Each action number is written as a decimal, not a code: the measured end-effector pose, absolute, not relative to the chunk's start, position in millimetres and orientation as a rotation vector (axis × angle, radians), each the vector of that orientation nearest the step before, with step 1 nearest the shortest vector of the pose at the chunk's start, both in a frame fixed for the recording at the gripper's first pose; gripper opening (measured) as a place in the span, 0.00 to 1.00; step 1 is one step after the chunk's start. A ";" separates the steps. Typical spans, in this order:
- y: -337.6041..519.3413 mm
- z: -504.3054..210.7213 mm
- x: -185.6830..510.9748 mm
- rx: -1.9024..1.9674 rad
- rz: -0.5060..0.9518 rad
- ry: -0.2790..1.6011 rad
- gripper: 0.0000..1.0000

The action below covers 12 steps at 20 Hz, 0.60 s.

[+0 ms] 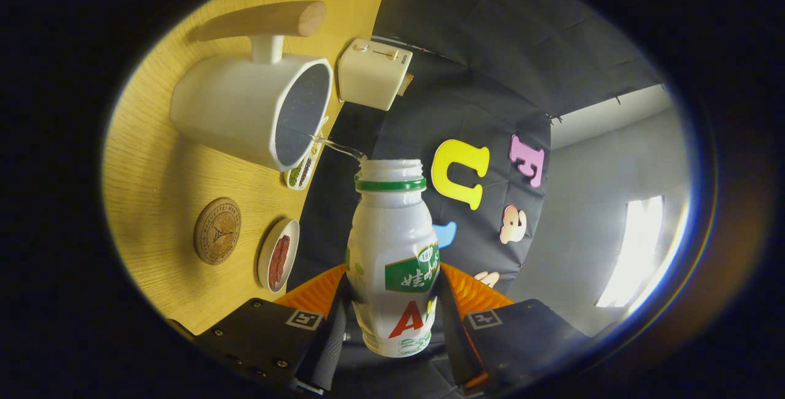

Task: Take the bottle from table, then pour the juice into the cup, finally place the bottle on the coaster

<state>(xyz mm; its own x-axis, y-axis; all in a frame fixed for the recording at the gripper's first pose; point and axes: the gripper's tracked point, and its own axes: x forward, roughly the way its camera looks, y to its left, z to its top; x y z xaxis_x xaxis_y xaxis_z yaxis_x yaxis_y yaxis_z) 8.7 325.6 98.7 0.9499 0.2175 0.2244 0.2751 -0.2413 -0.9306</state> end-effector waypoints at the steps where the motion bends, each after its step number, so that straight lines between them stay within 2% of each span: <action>1: 328.6 100.4 10.7 -1.833 -0.056 -0.367 0.70; 12: 336.7 104.8 6.8 -1.917 -0.070 -0.419 0.70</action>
<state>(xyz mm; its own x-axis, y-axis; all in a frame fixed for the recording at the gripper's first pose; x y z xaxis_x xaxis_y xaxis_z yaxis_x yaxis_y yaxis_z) 6.8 336.7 104.8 0.9351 0.2553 0.2456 0.3215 -0.3201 -0.8912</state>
